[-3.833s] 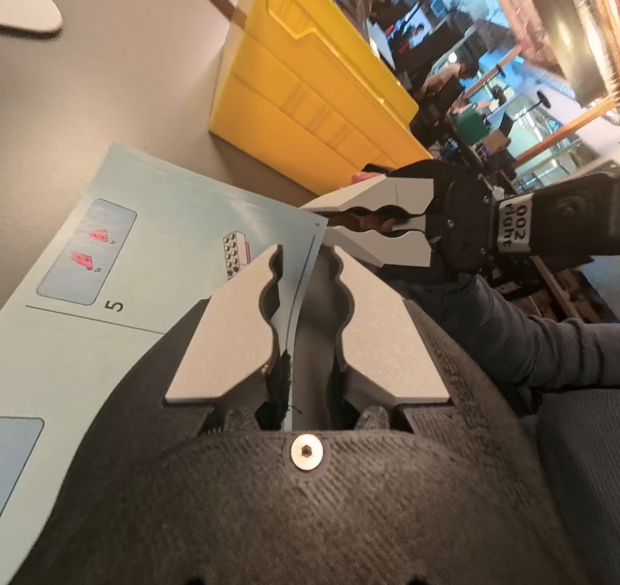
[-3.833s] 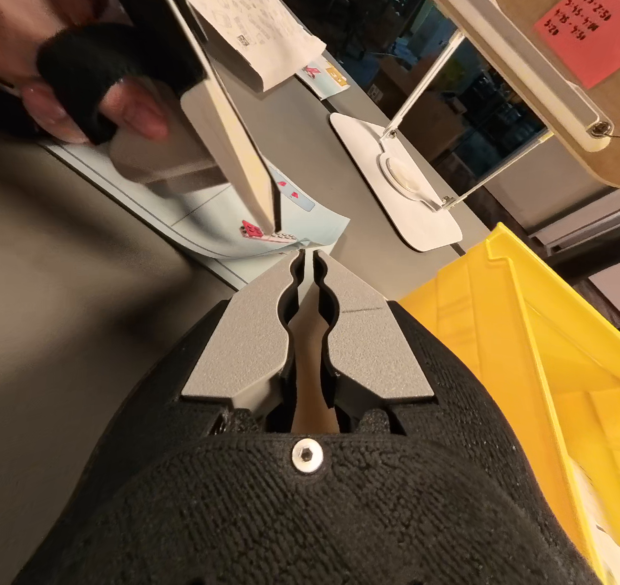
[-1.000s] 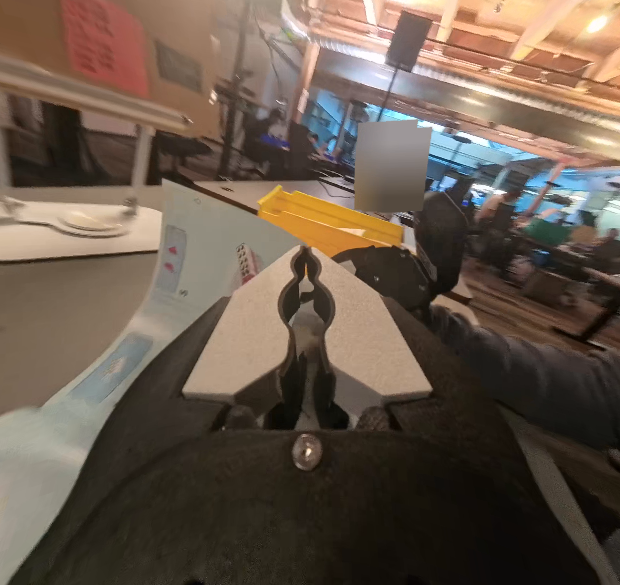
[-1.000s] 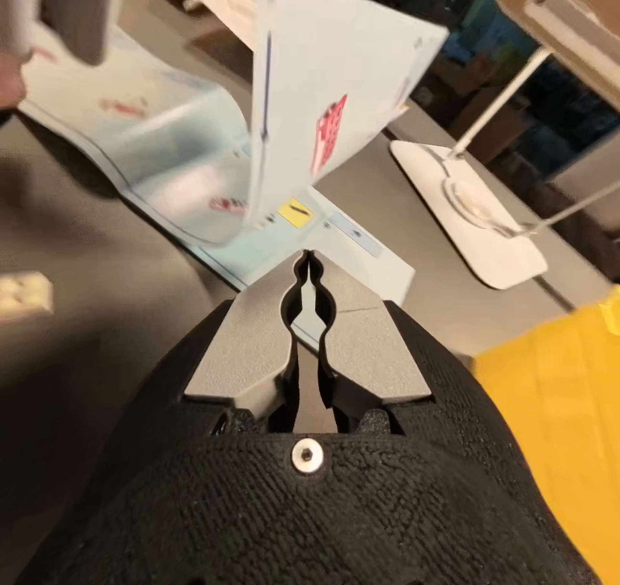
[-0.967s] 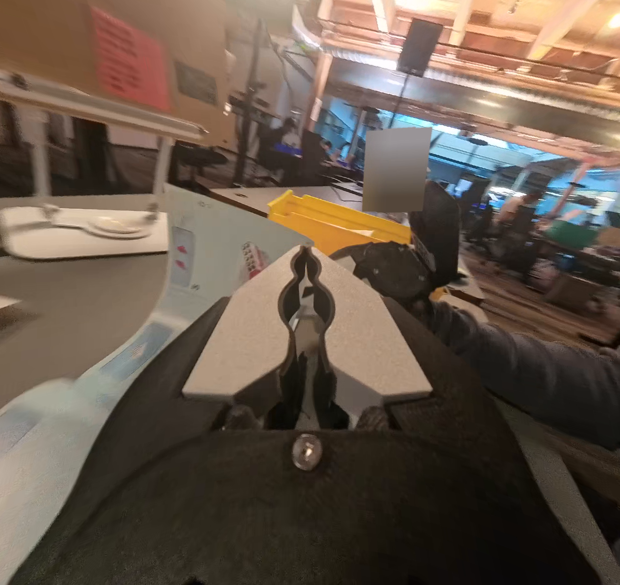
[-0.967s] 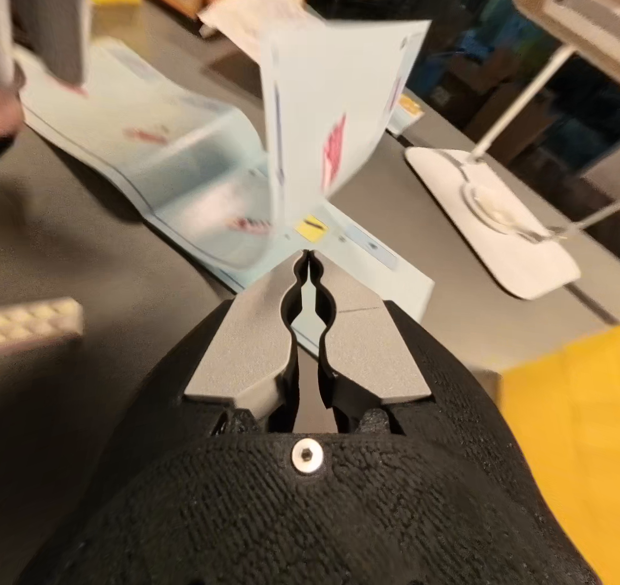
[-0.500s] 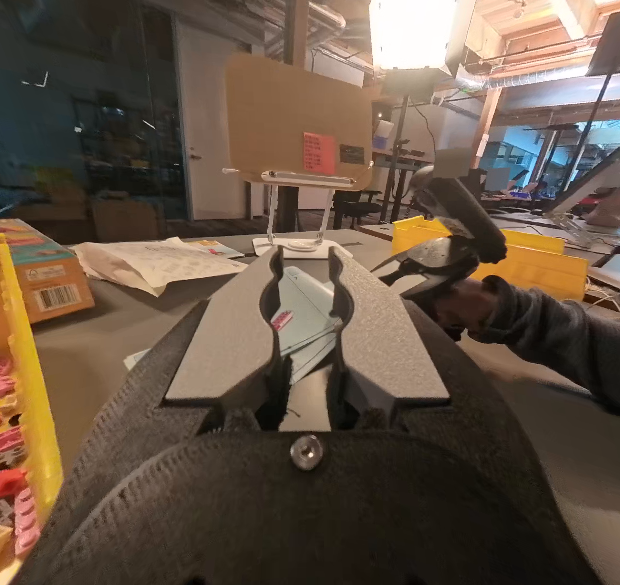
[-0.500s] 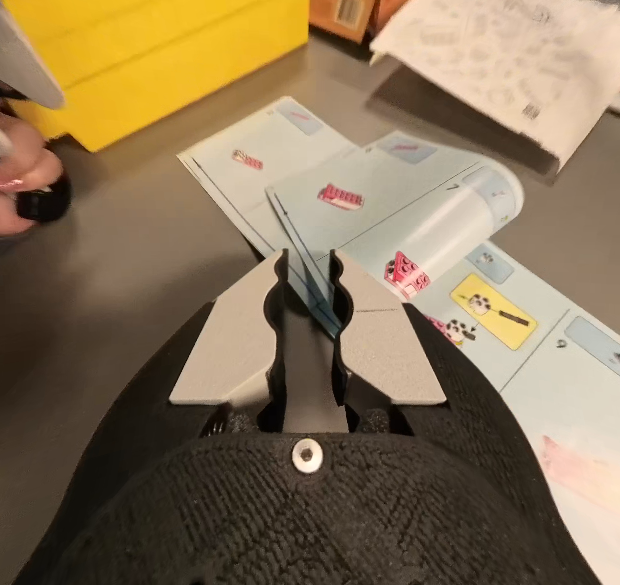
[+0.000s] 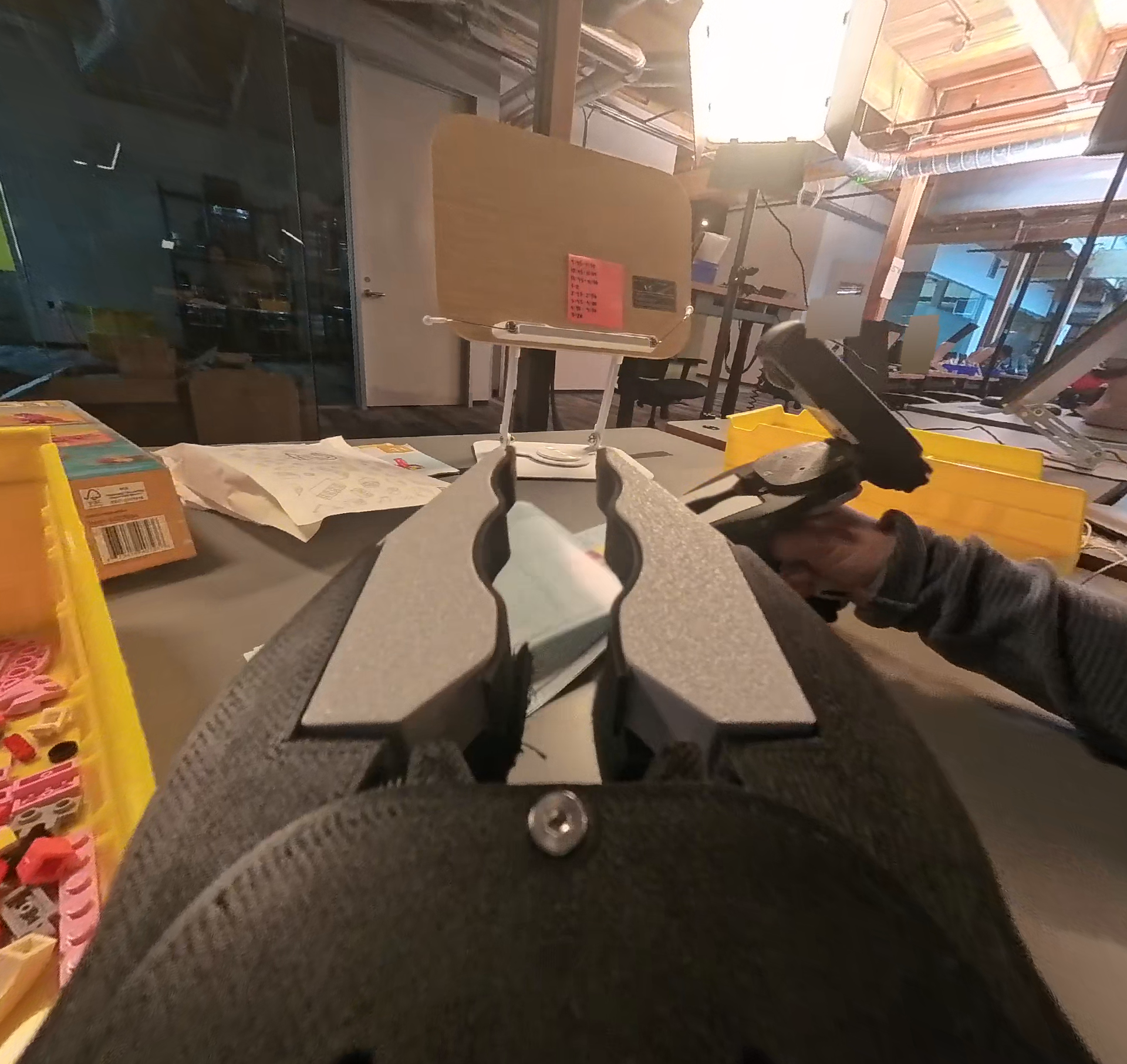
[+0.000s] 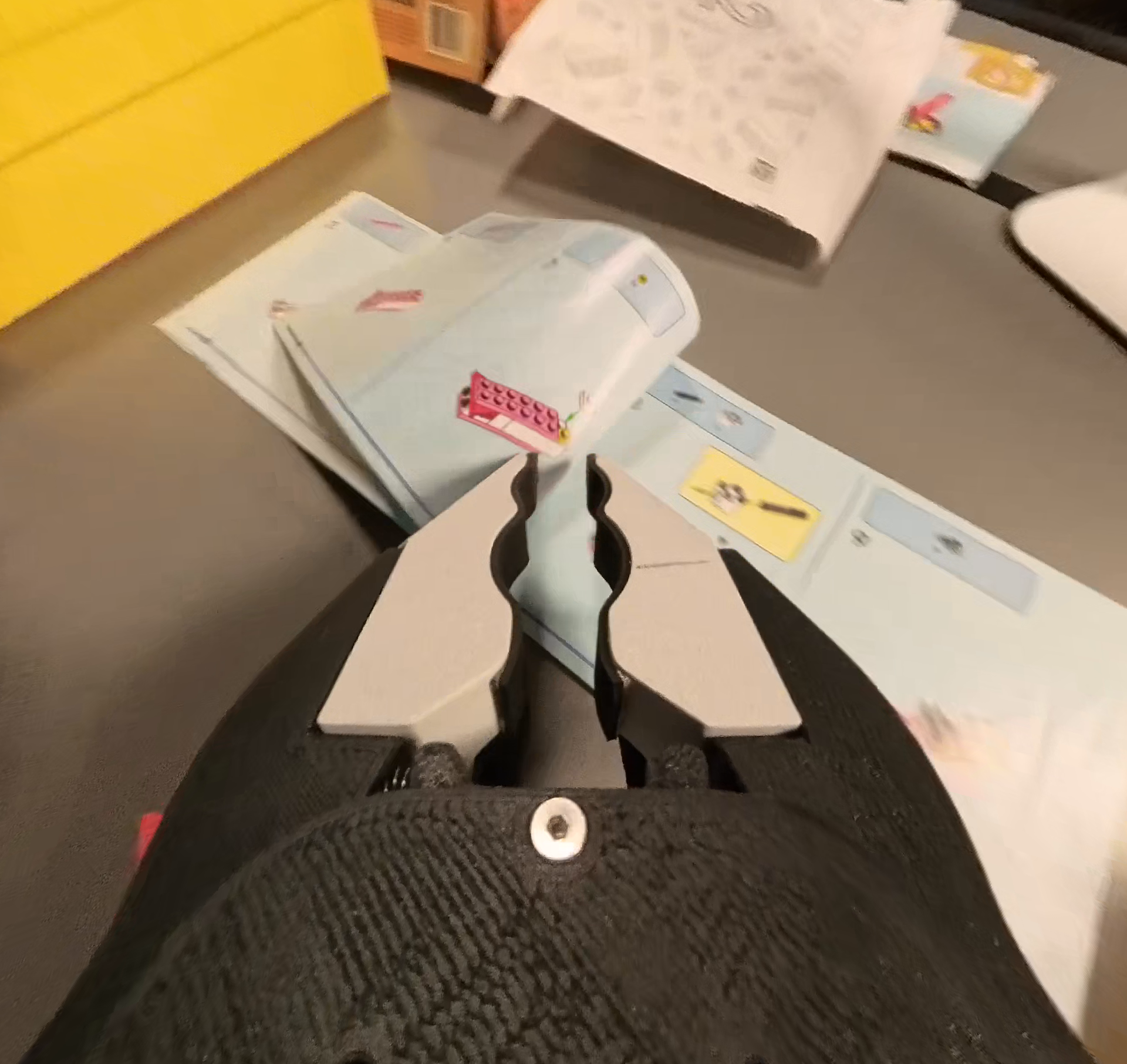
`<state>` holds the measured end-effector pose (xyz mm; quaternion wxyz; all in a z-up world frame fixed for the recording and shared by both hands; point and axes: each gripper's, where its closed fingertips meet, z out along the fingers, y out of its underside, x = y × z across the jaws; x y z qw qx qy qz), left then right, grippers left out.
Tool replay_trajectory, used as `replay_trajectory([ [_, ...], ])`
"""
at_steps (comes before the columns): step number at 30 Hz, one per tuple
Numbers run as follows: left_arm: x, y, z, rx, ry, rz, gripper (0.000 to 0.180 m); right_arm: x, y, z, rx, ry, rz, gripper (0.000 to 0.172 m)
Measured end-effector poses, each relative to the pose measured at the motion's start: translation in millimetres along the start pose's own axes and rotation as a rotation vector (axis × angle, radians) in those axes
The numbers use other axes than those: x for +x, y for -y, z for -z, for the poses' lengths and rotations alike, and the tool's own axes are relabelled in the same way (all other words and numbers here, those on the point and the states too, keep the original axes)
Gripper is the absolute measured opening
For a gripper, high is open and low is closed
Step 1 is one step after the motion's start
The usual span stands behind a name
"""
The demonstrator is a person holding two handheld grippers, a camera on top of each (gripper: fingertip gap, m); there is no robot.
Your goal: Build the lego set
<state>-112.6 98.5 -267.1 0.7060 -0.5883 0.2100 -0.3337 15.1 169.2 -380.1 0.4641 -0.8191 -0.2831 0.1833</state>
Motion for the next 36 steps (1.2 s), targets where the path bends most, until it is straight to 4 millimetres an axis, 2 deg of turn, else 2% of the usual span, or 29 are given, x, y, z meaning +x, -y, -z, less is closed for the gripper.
replay_trajectory([
  [2, 2.4, -1.1, -0.5, -0.008, -0.003, -0.023, 0.025, -17.4, 4.9, -5.7, 0.006, 0.066, 0.015, 0.018],
  [4, 3.4, -2.8, -1.4, -0.019, 0.000, -0.041, 0.025, -25.1, -2.2, -11.2, -0.043, 0.086, 0.034, 0.020],
  [6, 2.3, -4.2, -1.6, -0.030, 0.009, -0.052, 0.025, -25.6, -12.8, -14.2, -0.102, 0.066, 0.079, 0.023],
  [12, 0.7, -5.0, 1.8, -0.041, 0.028, -0.081, 0.025, -27.2, -19.9, -15.5, -0.151, 0.052, 0.112, 0.024],
  [17, 7.6, -1.7, 10.8, -0.034, 0.047, -0.141, 0.024, -30.0, -15.4, -12.6, -0.127, 0.039, 0.130, 0.026],
  [20, 16.0, 5.1, 22.7, -0.003, 0.059, -0.177, 0.024, -21.2, 8.5, 8.4, 0.057, -0.044, 0.162, 0.026],
  [23, 23.0, 15.7, 43.0, 0.035, 0.088, -0.207, 0.024, 0.4, 28.0, 41.4, 0.263, -0.204, 0.248, 0.025],
  [26, 23.2, 23.4, 72.2, 0.048, 0.160, -0.292, 0.025, 27.3, 30.6, 71.9, 0.383, -0.381, 0.354, 0.023],
  [29, 7.0, 43.0, 104.9, 0.072, 0.307, -0.422, 0.025, 50.1, 28.8, 99.0, 0.480, -0.522, 0.390, 0.028],
  [32, -18.5, 66.6, 128.4, 0.064, 0.414, -0.463, 0.027, 60.9, 32.0, 120.4, 0.555, -0.584, 0.370, 0.031],
  [36, -59.5, 84.7, 147.8, 0.094, 0.502, -0.363, 0.035, 66.6, 31.4, 125.1, 0.574, -0.594, 0.328, 0.030],
])
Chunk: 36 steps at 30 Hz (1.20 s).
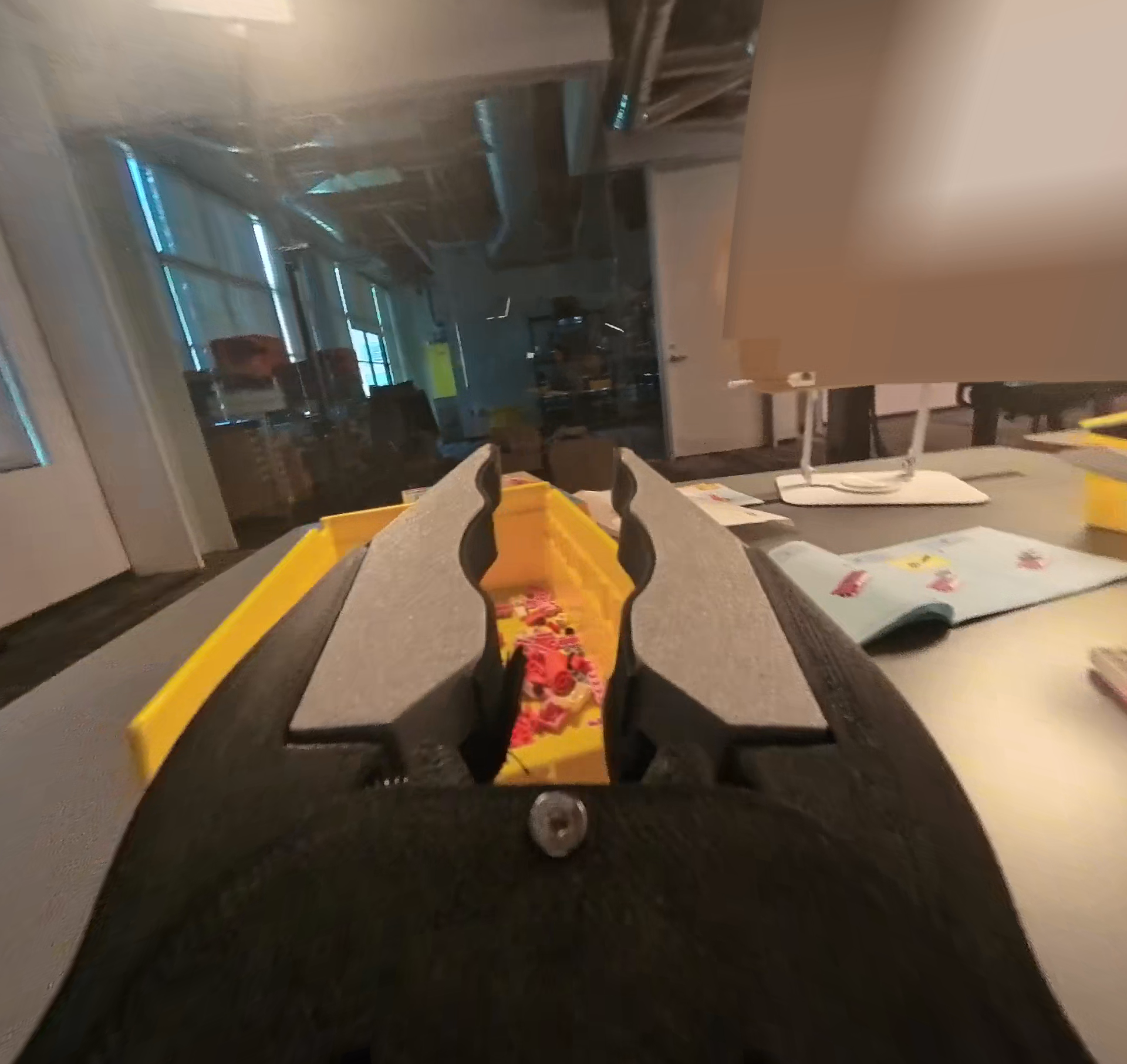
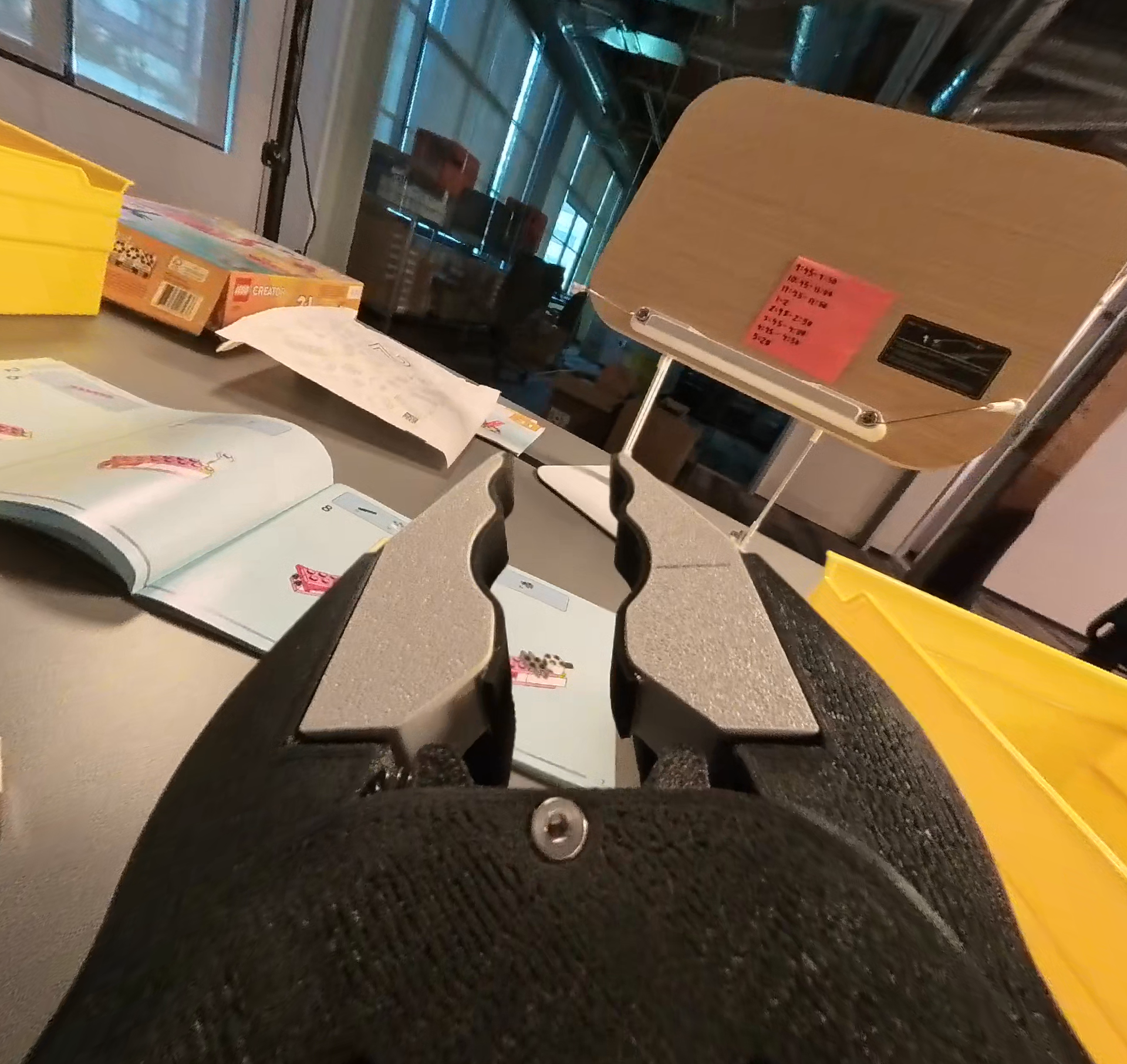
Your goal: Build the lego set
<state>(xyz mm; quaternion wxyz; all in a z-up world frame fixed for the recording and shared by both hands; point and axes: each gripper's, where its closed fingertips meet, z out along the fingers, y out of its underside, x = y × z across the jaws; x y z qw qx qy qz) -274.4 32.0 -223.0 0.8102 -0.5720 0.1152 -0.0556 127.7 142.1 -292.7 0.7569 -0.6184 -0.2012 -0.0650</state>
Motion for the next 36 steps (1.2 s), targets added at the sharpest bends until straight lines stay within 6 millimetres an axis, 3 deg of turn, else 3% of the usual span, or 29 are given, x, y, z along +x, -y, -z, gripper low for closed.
replay_trajectory([
  [3, -22.0, -8.7, -3.5, -0.004, 0.048, 0.047, 0.036, -2.9, -2.4, -1.1, -0.014, 0.004, 0.030, 0.027],
  [11, -46.4, -22.7, -2.4, -0.030, 0.097, 0.112, 0.038, -16.5, -12.5, -6.5, -0.072, 0.055, 0.095, 0.021],
  [15, -75.1, -28.0, -1.8, -0.104, 0.154, 0.150, 0.040, -19.7, -11.7, -5.9, -0.067, 0.065, 0.110, 0.017],
  [22, -103.8, -52.0, -39.3, -0.458, 0.036, 0.101, 0.031, -20.4, -13.8, -7.7, -0.078, 0.062, 0.129, 0.014],
  [30, -79.6, -109.6, -95.6, -0.902, -0.260, 0.140, 0.033, -20.7, -15.0, -8.3, -0.084, 0.059, 0.141, 0.013],
  [33, -45.1, -126.7, -105.4, -1.028, -0.429, 0.292, 0.036, -21.3, -15.9, -8.7, -0.089, 0.059, 0.150, 0.012],
  [36, -35.1, -148.3, -105.7, -1.159, -0.494, 0.293, 0.035, -22.2, -16.2, -8.8, -0.090, 0.061, 0.158, 0.012],
])
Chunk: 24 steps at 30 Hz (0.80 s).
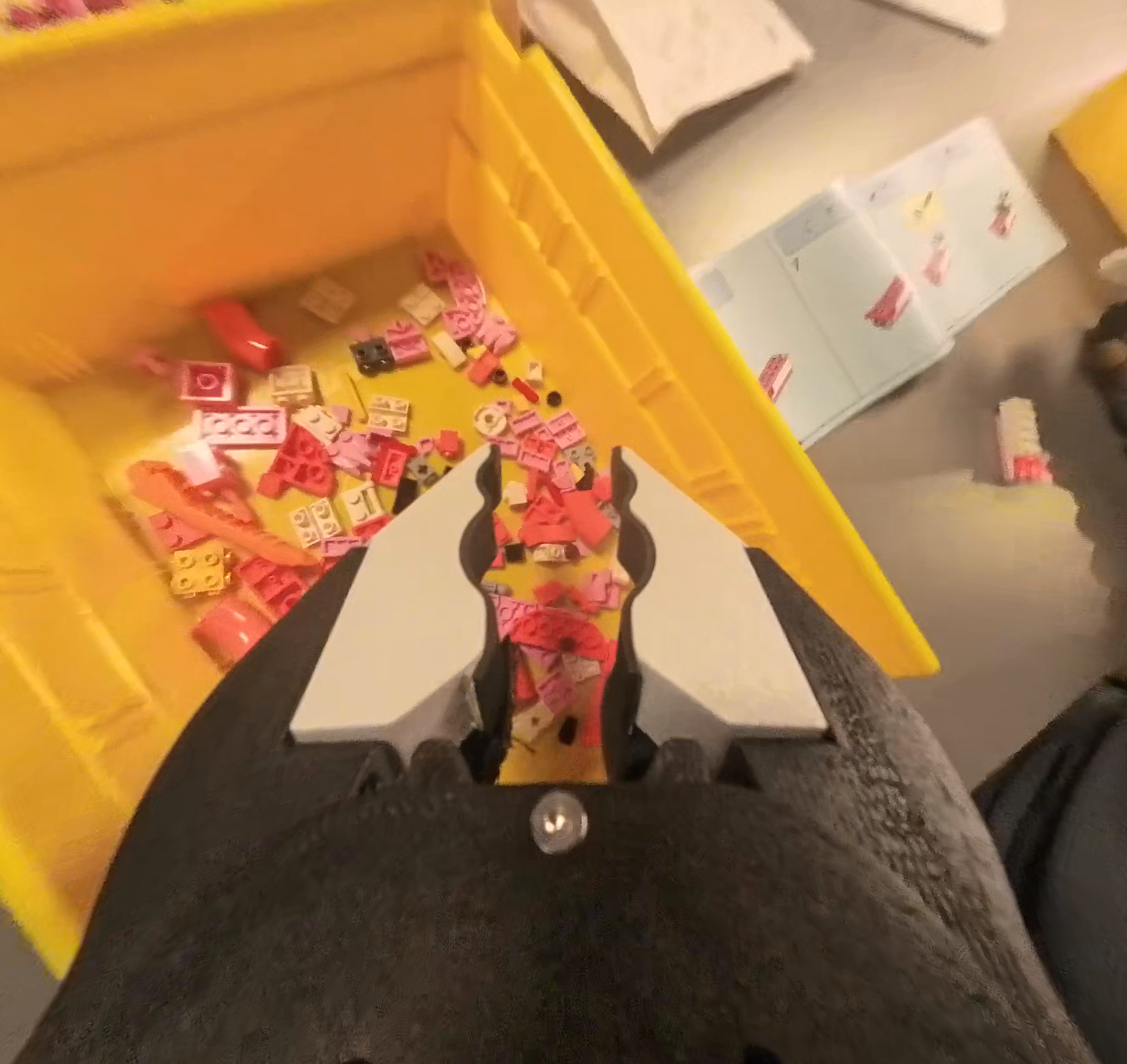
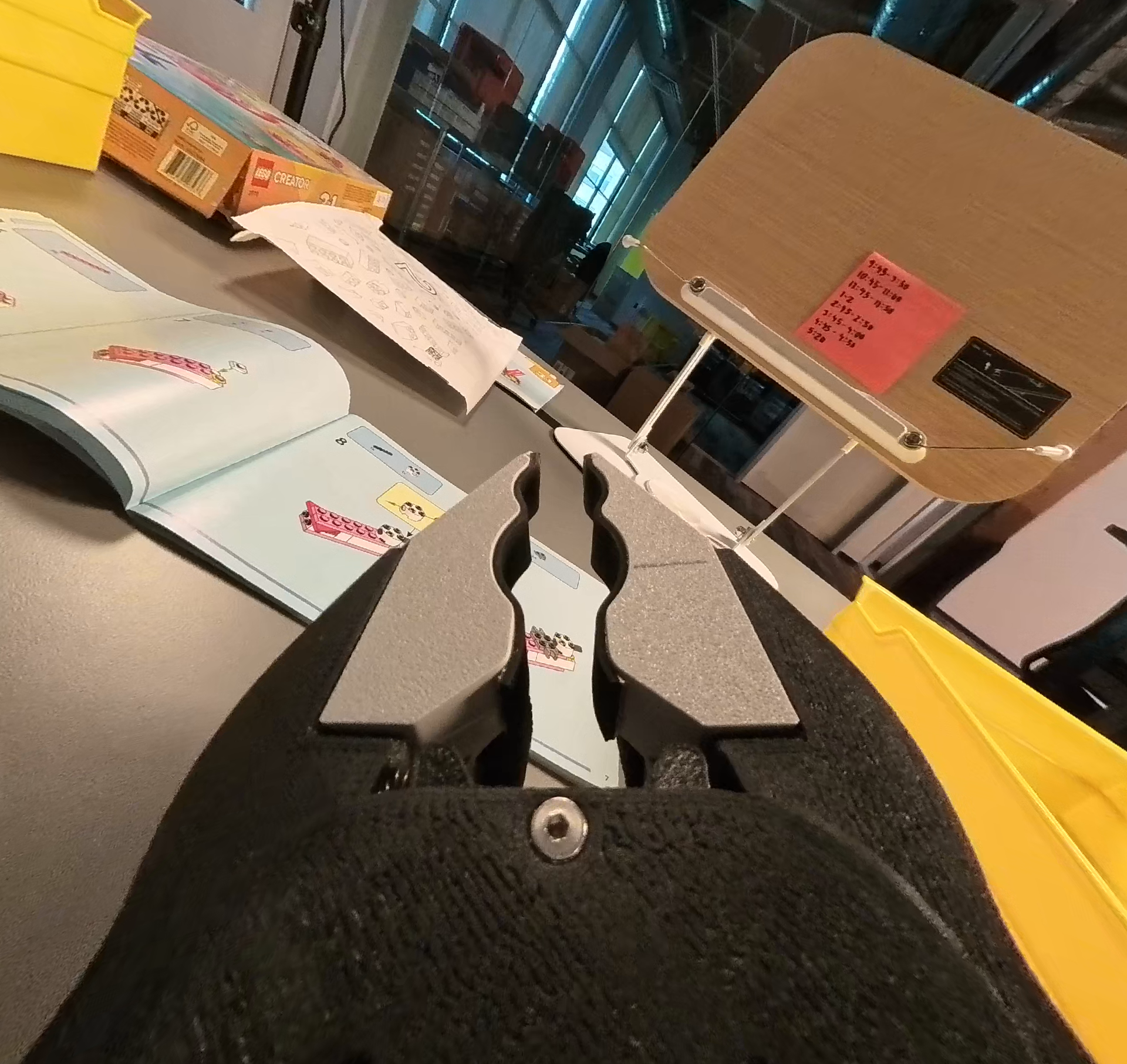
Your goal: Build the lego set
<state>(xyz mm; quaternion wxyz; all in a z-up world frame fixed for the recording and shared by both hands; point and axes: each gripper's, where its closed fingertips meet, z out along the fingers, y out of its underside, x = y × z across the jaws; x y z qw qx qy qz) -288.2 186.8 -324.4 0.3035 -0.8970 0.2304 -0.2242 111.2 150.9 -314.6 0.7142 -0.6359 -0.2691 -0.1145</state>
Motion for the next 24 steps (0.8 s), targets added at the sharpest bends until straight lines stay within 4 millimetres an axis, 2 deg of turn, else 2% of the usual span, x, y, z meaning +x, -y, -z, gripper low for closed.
replay_trajectory([
  [2, 6.3, -9.3, -7.8, -0.082, -0.061, -0.049, 0.026, -0.5, 0.0, 0.0, 0.000, 0.003, 0.002, 0.012],
  [10, -1.4, -50.2, -13.6, -0.298, -0.048, 0.072, 0.024, -7.0, -0.2, -1.4, -0.007, 0.034, 0.021, 0.006],
  [14, 22.9, -53.3, -24.3, -0.283, -0.159, 0.100, 0.024, -8.5, 0.1, -1.6, -0.006, 0.041, 0.025, 0.005],
  [18, 45.9, -66.2, -38.1, -0.329, -0.173, 0.067, 0.024, -9.3, -0.2, -1.9, -0.008, 0.044, 0.030, 0.004],
  [21, 45.2, -73.9, -45.3, -0.336, -0.105, 0.033, 0.019, -10.3, -0.5, -2.3, -0.011, 0.046, 0.038, 0.004],
  [24, 42.0, -73.1, -46.7, -0.301, -0.065, 0.002, 0.022, -10.9, -0.7, -2.6, -0.013, 0.048, 0.043, 0.004],
])
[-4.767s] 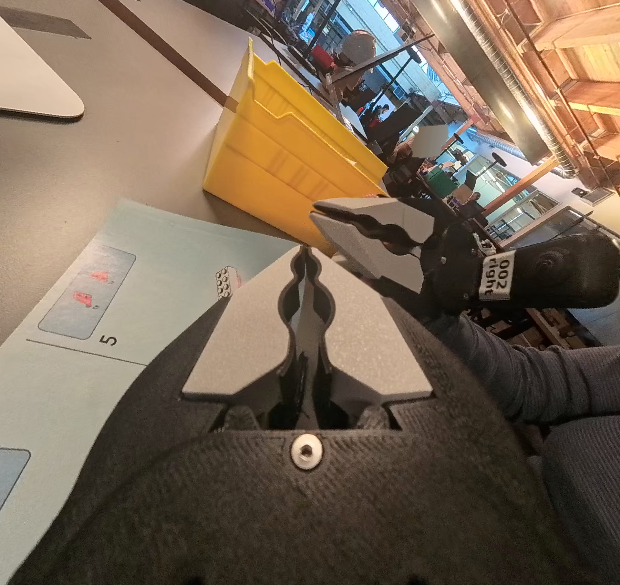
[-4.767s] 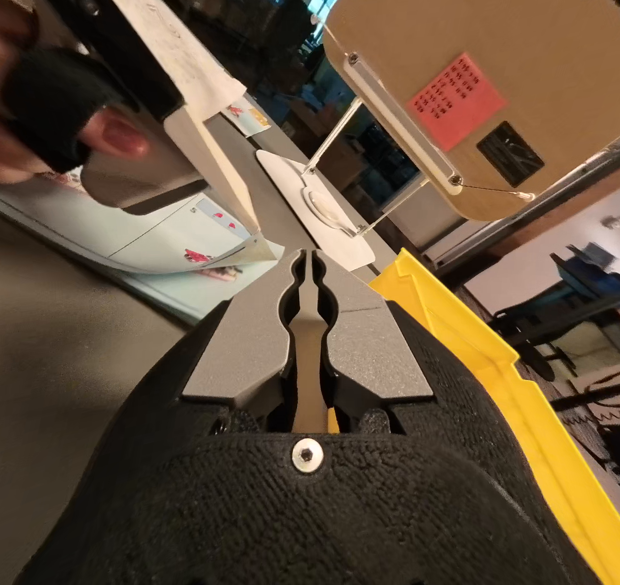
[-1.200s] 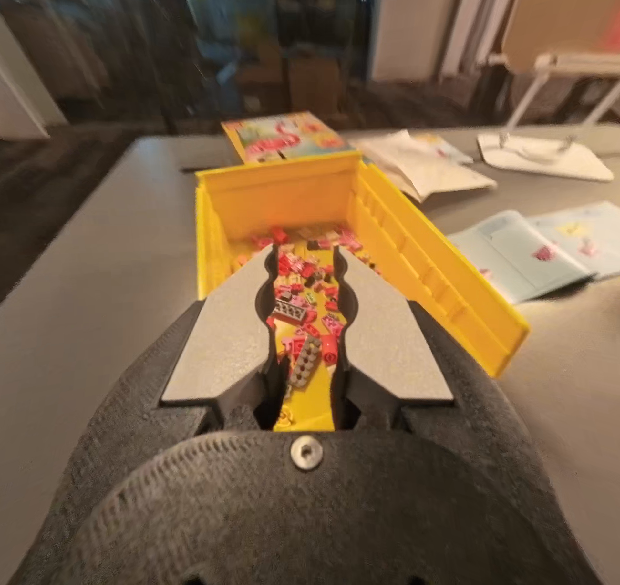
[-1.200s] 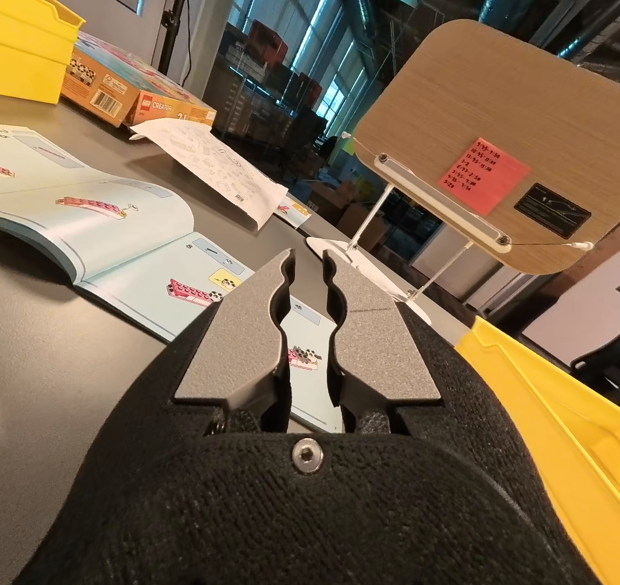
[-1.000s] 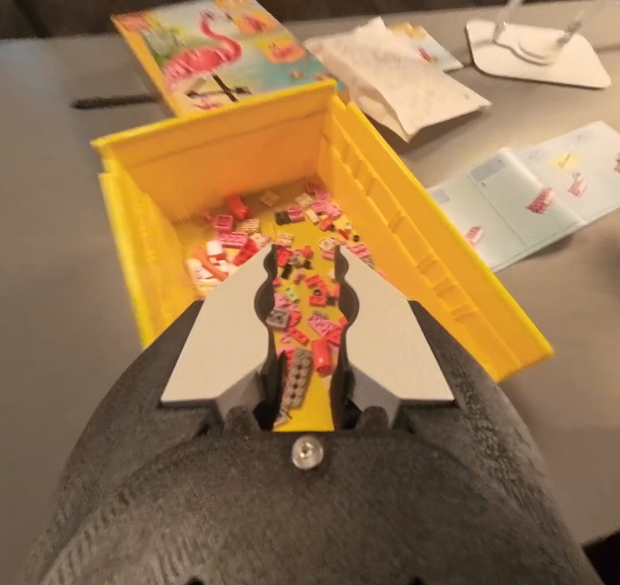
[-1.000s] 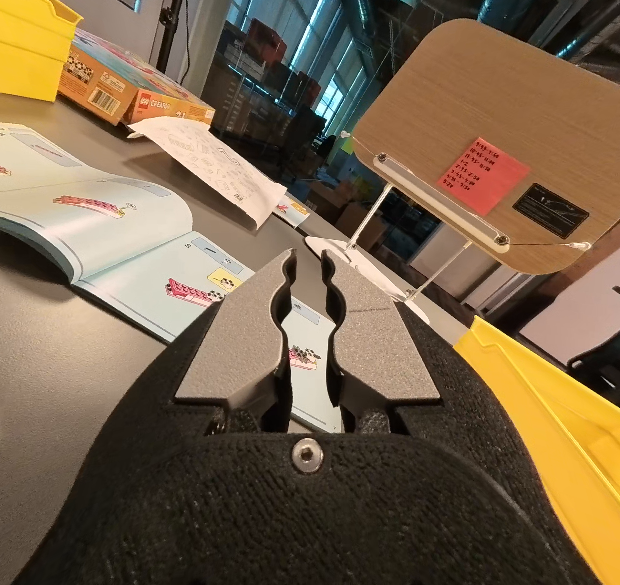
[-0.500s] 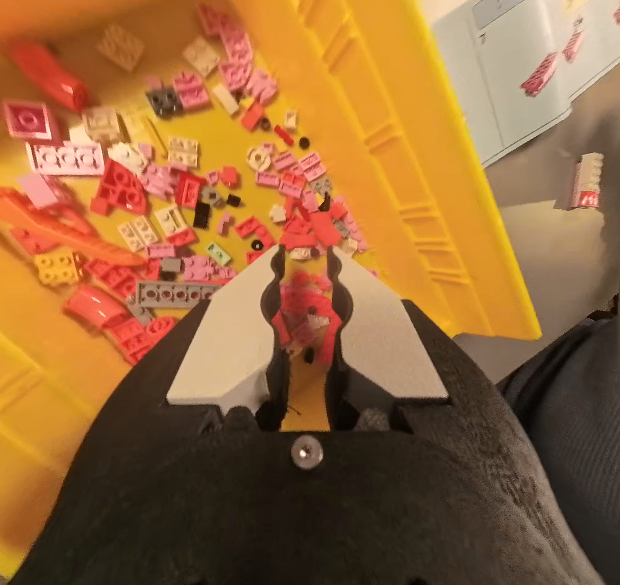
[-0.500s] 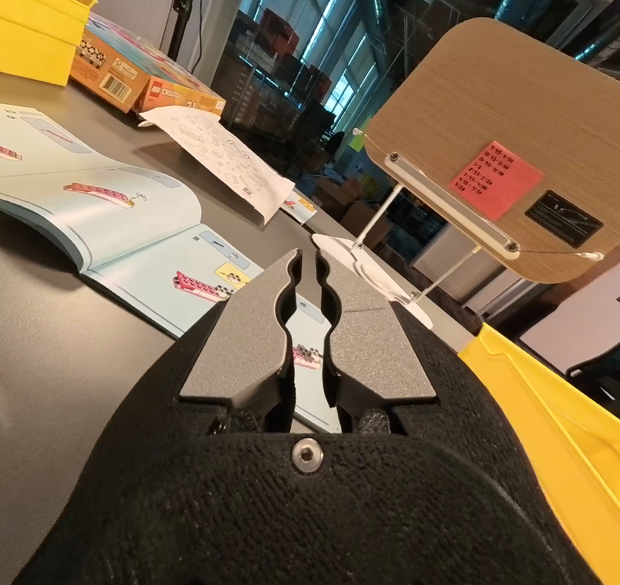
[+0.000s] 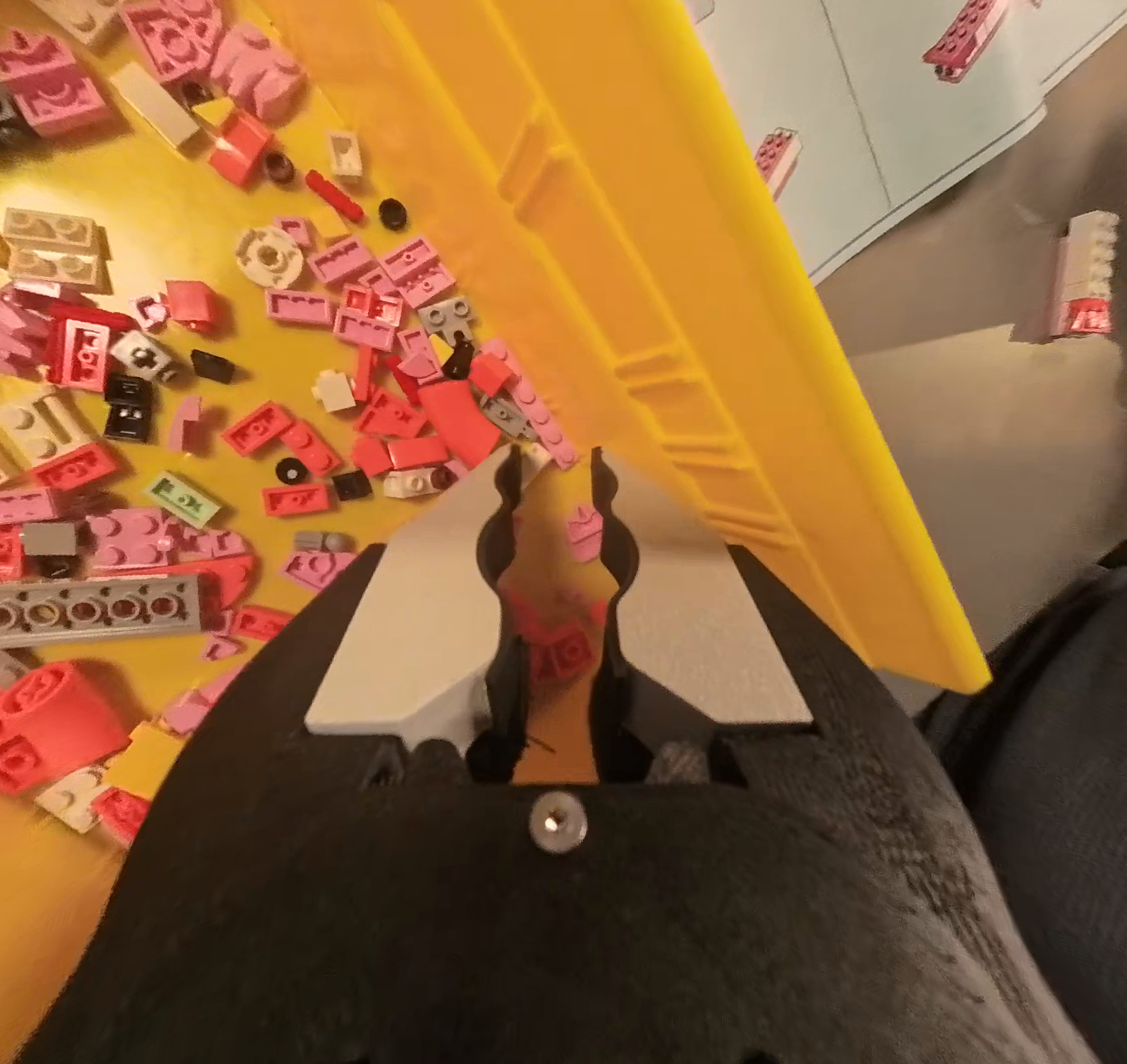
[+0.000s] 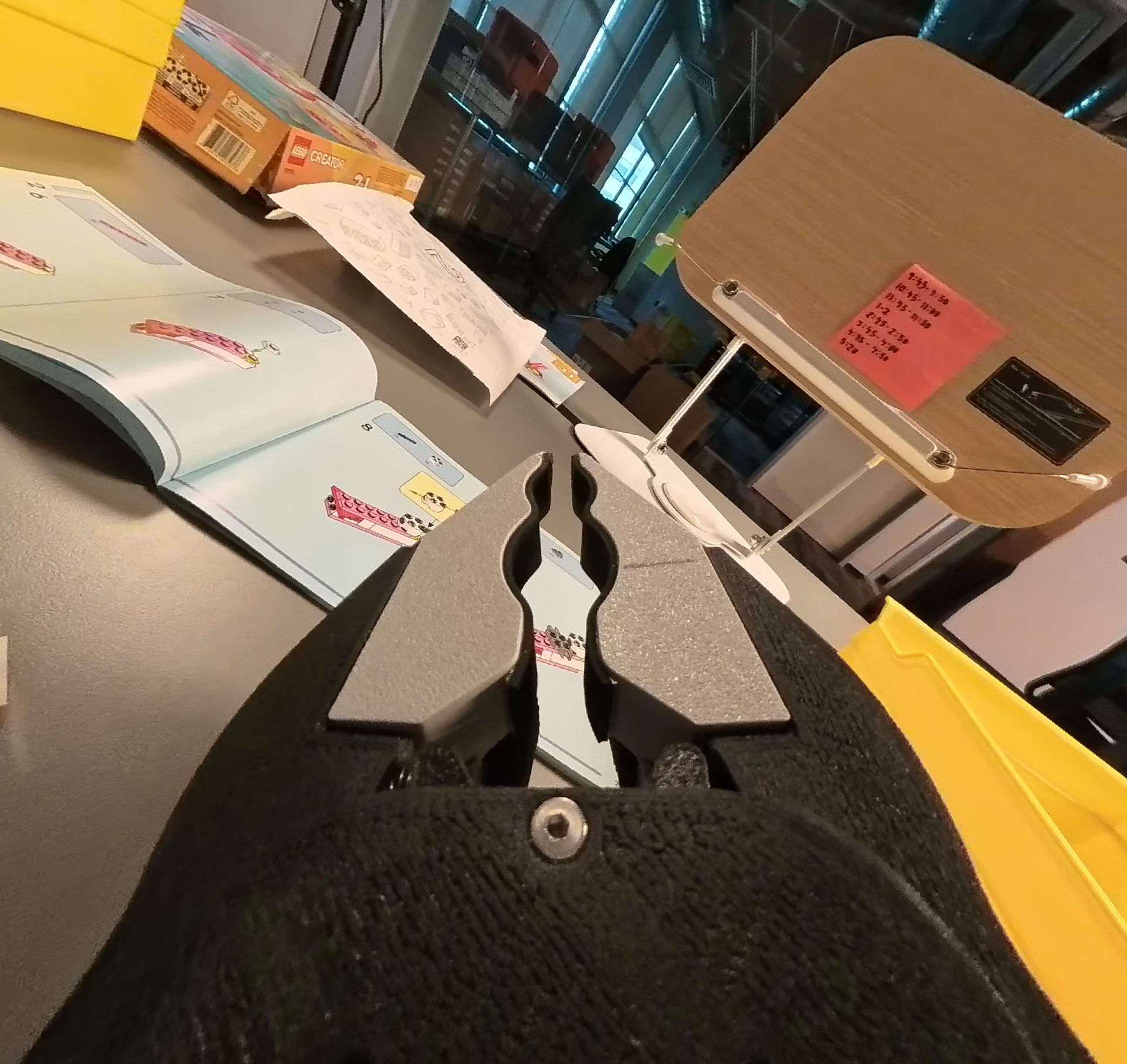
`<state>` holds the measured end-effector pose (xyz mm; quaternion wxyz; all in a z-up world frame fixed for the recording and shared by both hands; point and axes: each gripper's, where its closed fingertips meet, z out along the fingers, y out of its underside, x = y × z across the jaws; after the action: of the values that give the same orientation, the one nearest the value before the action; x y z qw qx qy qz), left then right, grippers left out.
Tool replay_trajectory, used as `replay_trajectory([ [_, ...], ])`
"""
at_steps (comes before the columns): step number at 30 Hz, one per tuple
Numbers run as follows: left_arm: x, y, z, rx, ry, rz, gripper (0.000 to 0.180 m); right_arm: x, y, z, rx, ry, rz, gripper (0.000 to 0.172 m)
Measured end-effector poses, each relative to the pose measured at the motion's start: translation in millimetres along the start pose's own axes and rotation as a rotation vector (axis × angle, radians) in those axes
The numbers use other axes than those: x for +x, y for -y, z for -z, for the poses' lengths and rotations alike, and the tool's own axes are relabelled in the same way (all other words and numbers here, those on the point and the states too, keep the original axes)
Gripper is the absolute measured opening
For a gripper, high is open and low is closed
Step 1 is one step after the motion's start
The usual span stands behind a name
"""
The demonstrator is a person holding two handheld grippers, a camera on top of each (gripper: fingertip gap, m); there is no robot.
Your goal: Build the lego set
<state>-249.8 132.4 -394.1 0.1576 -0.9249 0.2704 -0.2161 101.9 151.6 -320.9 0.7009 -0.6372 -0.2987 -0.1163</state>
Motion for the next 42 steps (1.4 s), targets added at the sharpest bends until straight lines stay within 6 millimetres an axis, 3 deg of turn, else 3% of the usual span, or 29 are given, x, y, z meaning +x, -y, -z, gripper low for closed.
replay_trajectory([
  [2, -5.2, -1.9, -2.7, 0.000, 0.051, -0.025, 0.027, -0.3, -0.1, -0.2, -0.001, 0.000, 0.003, 0.004],
  [7, -33.8, -4.5, 3.6, -0.010, 0.288, -0.108, 0.021, -1.6, -0.5, -0.8, -0.006, 0.003, 0.013, 0.004],
  [12, 0.7, 10.1, 13.1, 0.187, 0.114, -0.093, 0.018, -2.1, -0.8, -1.2, -0.008, 0.005, 0.015, 0.004],
  [14, 5.0, 8.5, 12.5, 0.192, 0.129, -0.138, 0.021, -2.5, -0.9, -1.6, -0.009, 0.007, 0.017, 0.003],
  [17, -1.7, 2.8, 5.4, 0.139, 0.187, -0.184, 0.029, -3.2, -0.6, -2.1, -0.009, 0.010, 0.019, 0.003],
  [21, -20.2, -2.4, -2.5, 0.065, 0.306, -0.225, 0.055, -2.7, -0.2, -1.7, -0.005, 0.008, 0.015, 0.003],
  [28, -28.0, 1.6, 2.3, 0.064, 0.444, -0.273, 0.067, -3.3, 0.2, -2.0, -0.004, 0.012, 0.013, 0.003],
  [32, -43.7, 1.2, 12.2, 0.093, 0.546, -0.210, 0.065, -3.2, 0.6, -1.8, -0.001, 0.012, 0.011, 0.003],
  [35, -16.8, 5.4, 6.7, 0.178, 0.374, -0.208, 0.051, -3.5, 0.7, -1.7, 0.000, 0.015, 0.009, 0.003],
  [37, -1.8, 6.7, 5.8, 0.200, 0.288, -0.268, 0.028, -3.8, 0.8, -1.9, 0.001, 0.017, 0.008, 0.002],
  [42, -0.8, 0.3, -4.3, 0.109, 0.239, -0.256, 0.017, -4.7, 1.4, -1.9, 0.004, 0.023, 0.007, 0.002],
])
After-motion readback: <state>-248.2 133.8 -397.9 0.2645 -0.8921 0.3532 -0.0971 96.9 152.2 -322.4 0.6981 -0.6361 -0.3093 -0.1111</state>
